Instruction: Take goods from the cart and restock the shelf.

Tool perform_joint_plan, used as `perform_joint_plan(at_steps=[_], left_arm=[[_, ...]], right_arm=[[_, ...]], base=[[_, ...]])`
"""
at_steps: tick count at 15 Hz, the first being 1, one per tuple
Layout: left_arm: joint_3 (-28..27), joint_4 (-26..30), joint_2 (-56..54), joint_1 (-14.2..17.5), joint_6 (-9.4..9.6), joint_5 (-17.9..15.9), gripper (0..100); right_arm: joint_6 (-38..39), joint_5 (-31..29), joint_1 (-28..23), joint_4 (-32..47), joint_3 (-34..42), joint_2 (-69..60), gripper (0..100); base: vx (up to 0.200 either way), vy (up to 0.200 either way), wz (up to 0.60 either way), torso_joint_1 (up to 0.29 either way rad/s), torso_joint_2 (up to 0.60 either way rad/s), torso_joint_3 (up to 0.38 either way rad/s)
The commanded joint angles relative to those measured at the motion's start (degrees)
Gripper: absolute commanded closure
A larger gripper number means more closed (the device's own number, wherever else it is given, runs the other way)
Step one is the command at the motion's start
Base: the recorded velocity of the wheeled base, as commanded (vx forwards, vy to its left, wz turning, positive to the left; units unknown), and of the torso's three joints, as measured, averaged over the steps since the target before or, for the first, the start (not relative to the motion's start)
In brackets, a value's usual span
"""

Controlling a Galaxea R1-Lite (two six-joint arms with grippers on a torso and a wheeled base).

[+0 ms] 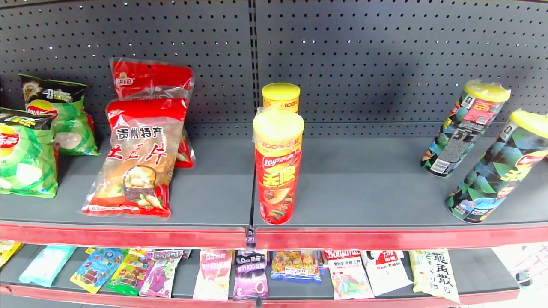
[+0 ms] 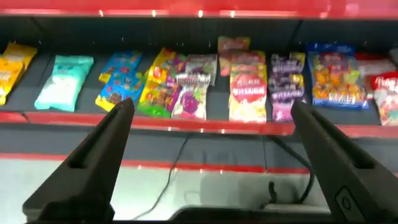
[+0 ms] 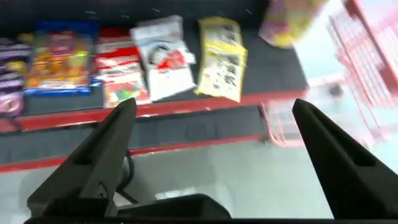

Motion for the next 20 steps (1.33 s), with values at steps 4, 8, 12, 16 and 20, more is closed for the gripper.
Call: perform_joint_plan(at_steps=[4,8,12,16,20], left_arm=[[13.8,-25.5,-2.1,0.8,0.13,-5.4,0],[13.7,-25.2,-4.3,1.8,-0.22,-5.7,0],[13.7,-25.2,-4.3,1.7,-0.49,-5.9,0],[13.7,-25.2,-4.3,1.7,-0.57,-5.7,0],[13.7,-25.2,-4.3,1.8,-0.31,-5.3,0]], right_arm=[[-3.3,18.0,-7.2,-10.7,4.7,-6.7,0],[-2.3,25.4,-7.0,-29.1,14.5,-6.7,0],[-1.1,25.0,-8.2,-28.8,14.5,-4.0,0],[-1.0,24.4,0.3,-28.8,14.5,-6.1,0],[-1.1,14.8,1.8,-27.4,14.5,-9.0,0]], base=[[0.0,0.0,0.0,0.0,0.0,0.0],[0.0,0.0,0.0,0.0,0.0,0.0],[0.0,0.0,0.0,0.0,0.0,0.0],[0.0,0.0,0.0,0.0,0.0,0.0],[0.0,0.0,0.0,0.0,0.0,0.0]])
